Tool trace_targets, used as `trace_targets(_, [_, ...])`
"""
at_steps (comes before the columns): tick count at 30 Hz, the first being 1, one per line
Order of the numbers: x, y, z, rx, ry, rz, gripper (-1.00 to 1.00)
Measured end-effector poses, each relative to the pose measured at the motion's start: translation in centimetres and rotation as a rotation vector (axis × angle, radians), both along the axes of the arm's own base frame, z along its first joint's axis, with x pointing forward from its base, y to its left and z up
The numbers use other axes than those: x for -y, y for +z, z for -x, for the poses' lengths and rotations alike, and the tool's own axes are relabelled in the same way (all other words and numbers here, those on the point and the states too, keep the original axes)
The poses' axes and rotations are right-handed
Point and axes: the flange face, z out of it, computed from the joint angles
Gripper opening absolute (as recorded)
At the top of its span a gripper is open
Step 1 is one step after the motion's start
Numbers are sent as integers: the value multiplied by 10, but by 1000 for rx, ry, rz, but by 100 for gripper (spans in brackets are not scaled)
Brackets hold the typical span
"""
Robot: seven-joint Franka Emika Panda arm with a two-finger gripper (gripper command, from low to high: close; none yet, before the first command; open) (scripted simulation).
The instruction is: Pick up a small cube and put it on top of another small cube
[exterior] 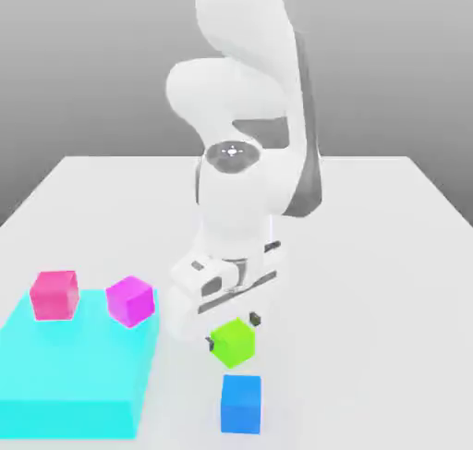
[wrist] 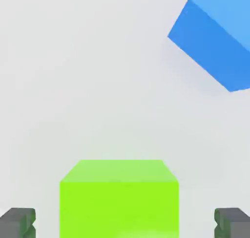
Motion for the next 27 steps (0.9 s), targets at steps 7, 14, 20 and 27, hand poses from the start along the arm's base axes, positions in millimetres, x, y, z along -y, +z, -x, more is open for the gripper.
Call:
trace_targets(7, [0,4,0,-1,-1,0,-100])
trace_targets(14, [0,55,0,-1,0,-1,-100])
trace_targets(20, [-7,86,-59,-2,-77,-5,-100])
trace_targets(27, [-12,91,-117,-1,-164,-2,-100])
